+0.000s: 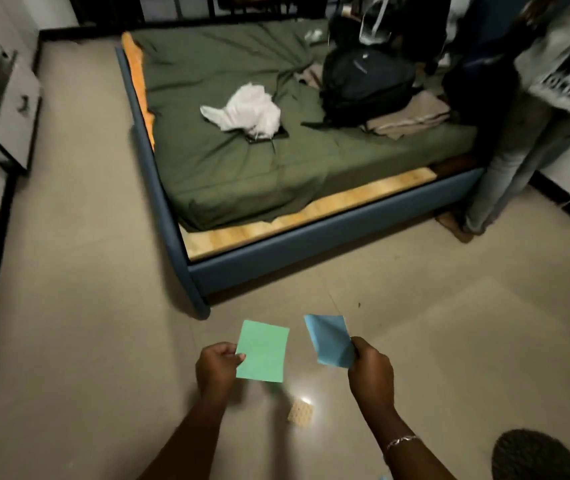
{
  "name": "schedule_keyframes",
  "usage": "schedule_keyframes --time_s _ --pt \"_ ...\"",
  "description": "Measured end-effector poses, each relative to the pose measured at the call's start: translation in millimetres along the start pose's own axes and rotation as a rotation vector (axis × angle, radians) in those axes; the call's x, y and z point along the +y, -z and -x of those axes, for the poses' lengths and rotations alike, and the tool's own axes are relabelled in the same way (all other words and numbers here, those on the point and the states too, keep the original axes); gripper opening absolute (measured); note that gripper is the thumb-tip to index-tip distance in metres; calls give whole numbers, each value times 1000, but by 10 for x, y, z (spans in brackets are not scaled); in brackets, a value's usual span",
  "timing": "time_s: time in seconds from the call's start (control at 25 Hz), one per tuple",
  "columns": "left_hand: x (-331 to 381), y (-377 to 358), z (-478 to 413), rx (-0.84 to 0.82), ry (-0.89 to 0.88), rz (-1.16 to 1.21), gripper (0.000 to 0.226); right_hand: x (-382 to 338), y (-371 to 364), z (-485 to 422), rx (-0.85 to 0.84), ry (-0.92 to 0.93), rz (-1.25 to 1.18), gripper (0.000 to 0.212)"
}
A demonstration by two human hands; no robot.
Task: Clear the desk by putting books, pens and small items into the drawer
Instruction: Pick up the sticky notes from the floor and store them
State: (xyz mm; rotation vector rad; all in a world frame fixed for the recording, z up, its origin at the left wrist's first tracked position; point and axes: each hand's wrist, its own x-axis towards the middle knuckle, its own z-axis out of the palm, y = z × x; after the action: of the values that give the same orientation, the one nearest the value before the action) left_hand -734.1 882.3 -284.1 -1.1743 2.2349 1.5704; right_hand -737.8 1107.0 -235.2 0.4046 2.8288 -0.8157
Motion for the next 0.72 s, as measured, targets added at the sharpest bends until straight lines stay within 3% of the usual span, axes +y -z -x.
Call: schedule_keyframes --time_s 0.32,0.72 --pt "544 905 481 127 -41 193 7 -920 580 253 24 211 -33 24" --pt "-621 3249 1178 503 64 518 10 -2487 -273 1564 -267 528 -58 30"
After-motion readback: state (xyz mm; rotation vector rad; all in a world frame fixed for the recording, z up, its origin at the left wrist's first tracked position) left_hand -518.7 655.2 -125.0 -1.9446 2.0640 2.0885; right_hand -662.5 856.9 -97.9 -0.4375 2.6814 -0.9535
